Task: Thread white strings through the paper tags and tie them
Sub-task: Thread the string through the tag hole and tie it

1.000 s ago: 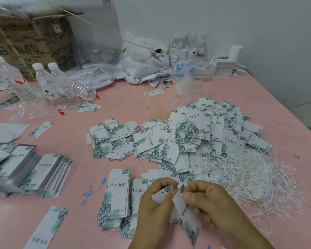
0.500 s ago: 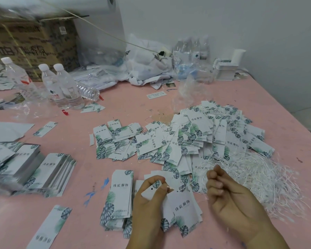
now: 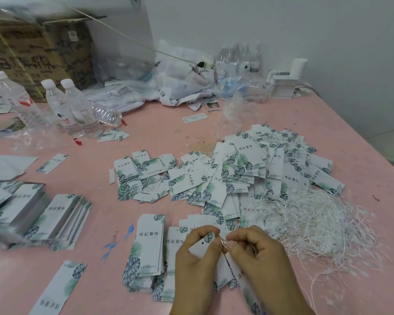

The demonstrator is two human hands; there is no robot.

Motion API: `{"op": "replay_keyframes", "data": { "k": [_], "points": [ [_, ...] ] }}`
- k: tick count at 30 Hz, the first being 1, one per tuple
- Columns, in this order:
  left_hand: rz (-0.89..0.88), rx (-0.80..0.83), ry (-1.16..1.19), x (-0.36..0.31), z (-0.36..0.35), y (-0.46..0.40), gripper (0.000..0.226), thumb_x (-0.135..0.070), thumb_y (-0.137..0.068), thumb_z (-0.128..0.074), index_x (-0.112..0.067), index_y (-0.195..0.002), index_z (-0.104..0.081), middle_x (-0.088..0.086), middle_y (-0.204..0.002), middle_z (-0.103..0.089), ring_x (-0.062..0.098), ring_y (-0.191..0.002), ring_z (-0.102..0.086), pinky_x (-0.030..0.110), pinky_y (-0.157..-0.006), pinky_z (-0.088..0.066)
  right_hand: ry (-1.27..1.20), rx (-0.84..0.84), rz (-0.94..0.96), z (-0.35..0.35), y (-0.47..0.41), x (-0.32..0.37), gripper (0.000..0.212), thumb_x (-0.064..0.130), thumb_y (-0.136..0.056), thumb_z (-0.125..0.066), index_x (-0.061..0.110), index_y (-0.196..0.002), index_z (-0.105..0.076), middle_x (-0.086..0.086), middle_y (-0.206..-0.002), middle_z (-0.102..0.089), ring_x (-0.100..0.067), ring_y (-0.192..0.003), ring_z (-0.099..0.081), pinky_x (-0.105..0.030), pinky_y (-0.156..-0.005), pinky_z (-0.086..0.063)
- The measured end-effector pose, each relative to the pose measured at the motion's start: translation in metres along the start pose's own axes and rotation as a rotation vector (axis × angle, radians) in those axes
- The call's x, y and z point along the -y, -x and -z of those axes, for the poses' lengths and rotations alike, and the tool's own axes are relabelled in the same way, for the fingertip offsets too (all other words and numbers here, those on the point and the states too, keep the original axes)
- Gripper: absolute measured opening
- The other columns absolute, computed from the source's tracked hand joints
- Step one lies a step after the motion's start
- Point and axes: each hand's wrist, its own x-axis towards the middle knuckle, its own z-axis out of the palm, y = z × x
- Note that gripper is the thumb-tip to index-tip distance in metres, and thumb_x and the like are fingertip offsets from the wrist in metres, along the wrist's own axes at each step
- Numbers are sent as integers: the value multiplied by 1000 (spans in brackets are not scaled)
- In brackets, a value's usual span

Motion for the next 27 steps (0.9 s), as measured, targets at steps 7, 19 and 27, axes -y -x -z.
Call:
{"op": "replay_keyframes", "data": {
  "k": [7,19,27],
  "points": [
    [-68,31,-113,2,1,4,22,-41,-69,-73,-29,-87,-72,8,-84,-74,23,-77,-65,44,-75,-51,-69,25,-74,2,0,3,22,3,-78,-75,21,-66,-73,10,-54,-57,1,-48,-43,-12,-49,-37],
    [-109,-7,-165,-2,-2,3,24,-23,-72,-74,-37,-90,-69,-16,-91,-71,1,-82,-67,8,-71,-47,-144,40,-111,0,-1,-2,18,10,-83,-70,23,-71,-70,-18,-58,-58,-14,-53,-47,-26,-52,-42],
    [48,22,-8,3,2,2,17,-15,-67,-53,-29,-77,-54,7,-87,-70,19,-72,-64,31,-63,-50,-163,-103,-29,1,1,-5,24,8,-82,-73,29,-71,-70,1,-55,-53,-4,-51,-42,-12,-48,-38]
  ]
}}
